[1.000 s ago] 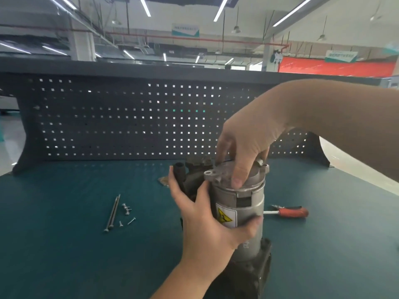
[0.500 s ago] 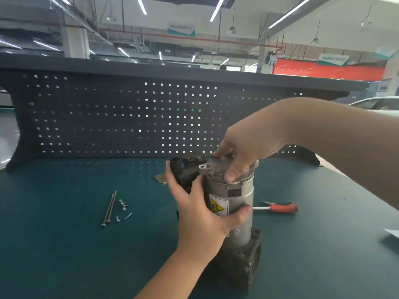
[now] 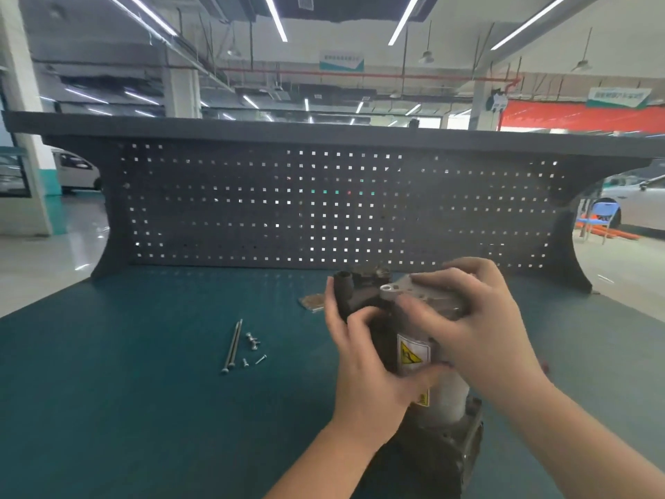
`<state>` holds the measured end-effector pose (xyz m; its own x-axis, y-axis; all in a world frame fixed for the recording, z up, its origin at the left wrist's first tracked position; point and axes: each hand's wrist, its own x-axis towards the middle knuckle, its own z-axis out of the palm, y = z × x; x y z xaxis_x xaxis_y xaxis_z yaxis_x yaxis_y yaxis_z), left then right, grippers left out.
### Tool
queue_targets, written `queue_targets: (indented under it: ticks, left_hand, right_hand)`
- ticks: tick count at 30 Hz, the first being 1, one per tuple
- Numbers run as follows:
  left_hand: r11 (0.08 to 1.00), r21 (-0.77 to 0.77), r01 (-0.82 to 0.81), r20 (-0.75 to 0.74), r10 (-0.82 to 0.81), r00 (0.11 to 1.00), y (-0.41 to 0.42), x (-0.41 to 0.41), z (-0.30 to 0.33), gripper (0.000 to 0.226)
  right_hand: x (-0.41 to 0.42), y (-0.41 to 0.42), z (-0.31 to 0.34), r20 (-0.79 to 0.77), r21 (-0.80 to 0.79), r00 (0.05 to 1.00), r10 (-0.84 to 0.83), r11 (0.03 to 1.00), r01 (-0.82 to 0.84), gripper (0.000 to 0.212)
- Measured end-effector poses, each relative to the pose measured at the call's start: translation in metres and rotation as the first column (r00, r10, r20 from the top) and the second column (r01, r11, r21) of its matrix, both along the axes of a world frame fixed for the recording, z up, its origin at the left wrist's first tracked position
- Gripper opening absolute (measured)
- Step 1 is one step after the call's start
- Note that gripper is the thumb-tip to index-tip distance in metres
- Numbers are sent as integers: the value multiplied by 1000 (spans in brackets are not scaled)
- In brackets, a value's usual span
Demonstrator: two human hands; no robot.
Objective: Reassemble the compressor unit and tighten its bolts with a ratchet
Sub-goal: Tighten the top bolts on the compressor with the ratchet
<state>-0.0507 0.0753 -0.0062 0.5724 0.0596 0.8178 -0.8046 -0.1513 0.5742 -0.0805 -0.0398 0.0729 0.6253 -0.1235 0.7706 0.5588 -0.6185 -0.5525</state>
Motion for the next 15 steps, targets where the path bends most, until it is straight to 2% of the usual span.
queue_targets:
  ticks: [2, 3, 4, 5, 6, 7, 8, 9, 10, 11, 13, 15]
  left_hand:
    - [992, -122, 19, 94, -7, 996, 6, 2, -1, 36]
    - [973, -229, -8, 92, 29, 995, 11, 5, 2, 17]
    - [938, -338, -72, 38, 90, 995, 20, 12, 4, 2]
    - [888, -415, -198, -63, 189, 980, 32, 21, 6, 8]
    - [842, -408, -354, -205, 293, 934, 52, 36, 7, 8]
    - [815, -285, -505, -379, 388, 840, 76, 53, 8, 5]
    - [801, -45, -597, -544, 482, 687, 102, 70, 6, 7]
    - [779, 238, -581, -649, 572, 501, 127, 86, 2, 12]
    - [747, 469, -472, -680, 646, 347, 148, 97, -4, 20]
    - [714, 615, -335, -672, 697, 251, 162, 102, -9, 25]
    - [640, 753, -154, -613, 767, 190, 178, 109, -20, 32]
    - [591, 796, -130, -568, 804, 175, 185, 118, -26, 35]
  right_hand:
    - [1, 3, -16, 112, 21, 993, -23, 1000, 21, 38]
    - [3, 3, -20, 150, 34, 988, -31, 999, 27, 38]
    - [4, 3, -23, 174, 53, 984, -29, 998, 20, 39]
    - [4, 3, -25, 186, 71, 982, -18, 997, 5, 39]
    - [5, 3, -25, 190, 83, 982, -3, 996, -13, 38]
    - [5, 3, -24, 188, 87, 982, 13, 996, -30, 37]
    - [6, 2, -24, 178, 83, 984, 29, 996, -45, 36]
    - [6, 2, -23, 162, 74, 986, 45, 996, -57, 36]
    - [6, 1, -23, 147, 64, 988, 56, 996, -66, 38]
    - [6, 0, -23, 138, 54, 989, 60, 996, -68, 40]
    - [6, -2, -25, 147, 41, 987, 60, 997, -67, 43]
    - [5, -3, -26, 167, 42, 984, 66, 996, -74, 45]
